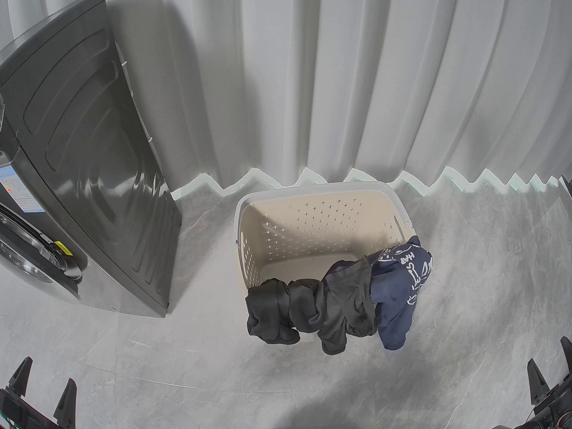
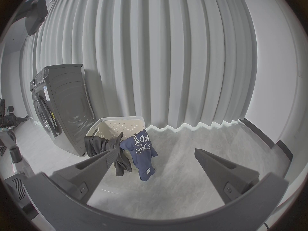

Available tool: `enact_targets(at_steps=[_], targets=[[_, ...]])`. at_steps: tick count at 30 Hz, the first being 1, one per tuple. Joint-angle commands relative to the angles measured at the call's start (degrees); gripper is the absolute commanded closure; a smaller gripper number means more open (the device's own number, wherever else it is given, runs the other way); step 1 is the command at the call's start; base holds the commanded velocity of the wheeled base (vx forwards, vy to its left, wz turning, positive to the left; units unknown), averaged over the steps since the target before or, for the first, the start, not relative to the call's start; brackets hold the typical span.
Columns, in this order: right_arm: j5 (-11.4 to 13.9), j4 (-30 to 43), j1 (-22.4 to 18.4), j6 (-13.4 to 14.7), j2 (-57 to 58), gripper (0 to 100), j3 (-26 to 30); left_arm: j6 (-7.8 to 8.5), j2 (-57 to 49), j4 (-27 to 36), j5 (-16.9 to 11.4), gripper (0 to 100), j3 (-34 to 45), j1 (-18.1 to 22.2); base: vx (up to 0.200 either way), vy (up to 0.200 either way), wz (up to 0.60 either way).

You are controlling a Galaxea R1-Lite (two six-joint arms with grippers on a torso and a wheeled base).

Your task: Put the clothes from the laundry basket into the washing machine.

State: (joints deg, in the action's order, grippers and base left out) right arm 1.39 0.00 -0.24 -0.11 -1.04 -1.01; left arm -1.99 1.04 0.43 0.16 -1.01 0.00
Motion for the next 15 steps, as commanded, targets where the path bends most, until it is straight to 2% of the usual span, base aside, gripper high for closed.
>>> enact_targets(at_steps=[1,6,15], targets=[[0.02,0.00,-0.02,-0.07,1.04,0,1.01,-0.03,-0.95,0.01,0.02,0,0.84,0.00,0.000,-0.200,0.00],[0.02,0.00,-0.02,-0.07,1.04,0,1.01,-0.03,-0.95,-0.08,0.02,0,0.84,0.00,0.000,-0.200,0.00],[0.02,0.00,-0.02,-0.07,1.04,0,1.01,-0.03,-0.95,-0.08,0.02,0,0.84,0.00,0.000,0.000,0.00]])
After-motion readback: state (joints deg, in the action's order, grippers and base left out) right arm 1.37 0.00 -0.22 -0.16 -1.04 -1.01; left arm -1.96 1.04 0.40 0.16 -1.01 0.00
